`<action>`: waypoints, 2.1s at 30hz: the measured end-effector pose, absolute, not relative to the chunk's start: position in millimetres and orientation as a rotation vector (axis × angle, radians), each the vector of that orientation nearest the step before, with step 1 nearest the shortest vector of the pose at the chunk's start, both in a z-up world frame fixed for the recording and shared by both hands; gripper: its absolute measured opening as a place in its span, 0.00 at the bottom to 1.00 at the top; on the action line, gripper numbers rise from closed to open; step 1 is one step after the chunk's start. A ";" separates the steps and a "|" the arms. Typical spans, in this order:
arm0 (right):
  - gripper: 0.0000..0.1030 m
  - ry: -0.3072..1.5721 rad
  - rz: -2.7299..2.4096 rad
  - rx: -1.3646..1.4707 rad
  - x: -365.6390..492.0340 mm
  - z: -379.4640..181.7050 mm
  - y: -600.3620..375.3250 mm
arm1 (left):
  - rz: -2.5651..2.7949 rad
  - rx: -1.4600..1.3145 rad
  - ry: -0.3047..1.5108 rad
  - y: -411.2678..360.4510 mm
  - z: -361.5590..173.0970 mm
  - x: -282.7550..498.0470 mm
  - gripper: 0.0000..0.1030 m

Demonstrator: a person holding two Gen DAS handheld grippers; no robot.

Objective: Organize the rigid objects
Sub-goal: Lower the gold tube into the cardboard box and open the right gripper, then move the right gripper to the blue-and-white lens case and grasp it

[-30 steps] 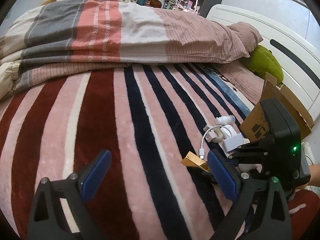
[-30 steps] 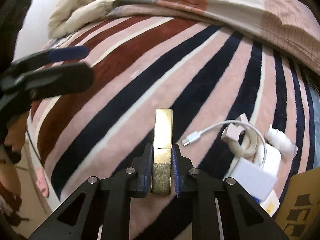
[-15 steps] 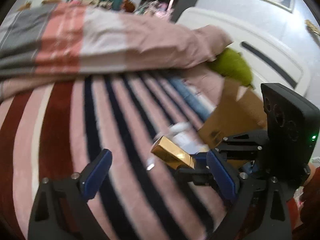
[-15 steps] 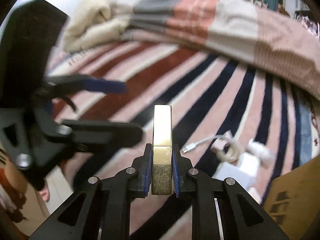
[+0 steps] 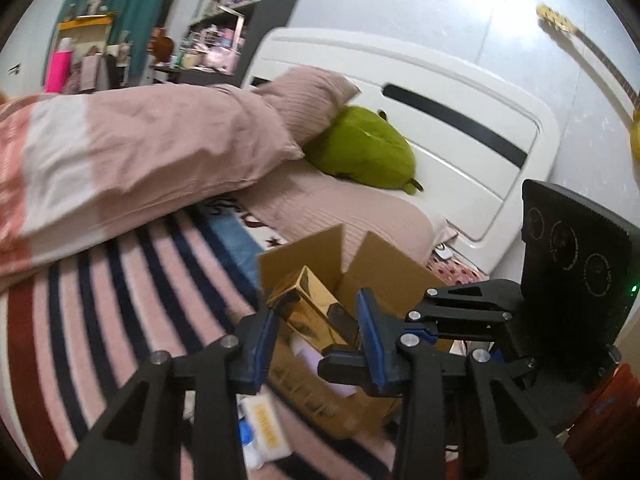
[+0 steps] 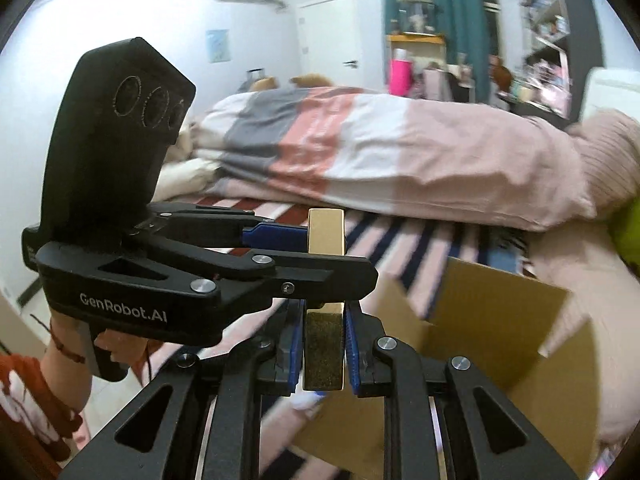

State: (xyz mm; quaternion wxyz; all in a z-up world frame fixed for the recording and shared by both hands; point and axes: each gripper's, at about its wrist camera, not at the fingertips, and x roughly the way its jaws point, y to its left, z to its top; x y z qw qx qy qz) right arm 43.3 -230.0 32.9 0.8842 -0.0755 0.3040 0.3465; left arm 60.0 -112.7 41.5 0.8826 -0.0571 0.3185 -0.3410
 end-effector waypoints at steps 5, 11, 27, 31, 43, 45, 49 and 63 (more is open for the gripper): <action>0.13 0.694 0.641 -0.121 57.4 24.7 -270.0 | -0.733 -0.075 0.762 -162.5 31.4 83.9 0.35; 0.13 0.797 0.606 -0.107 79.9 5.6 -292.6 | -0.713 -0.017 0.848 -189.7 14.2 99.5 0.35; 0.44 0.801 0.606 -0.174 61.0 11.5 -268.8 | -0.555 -0.004 0.705 -109.3 41.4 57.7 0.80; 0.44 0.748 0.688 -0.186 42.6 21.2 -237.0 | -0.469 -0.024 0.680 -62.0 38.5 40.1 0.80; 0.44 0.917 0.849 -0.257 28.5 -35.0 -126.1 | -0.282 -0.079 0.702 38.9 -45.2 3.7 0.81; 0.44 0.971 0.827 -0.260 32.8 -53.1 -120.3 | -0.285 -0.077 0.713 42.9 -59.5 2.0 0.81; 0.44 1.050 0.743 -0.306 44.2 -85.9 -121.4 | -0.291 -0.058 0.739 44.5 -87.9 -0.6 0.81; 0.48 1.038 0.493 -0.582 59.9 -138.8 -129.6 | -0.329 -0.066 0.757 40.5 -106.1 7.4 0.81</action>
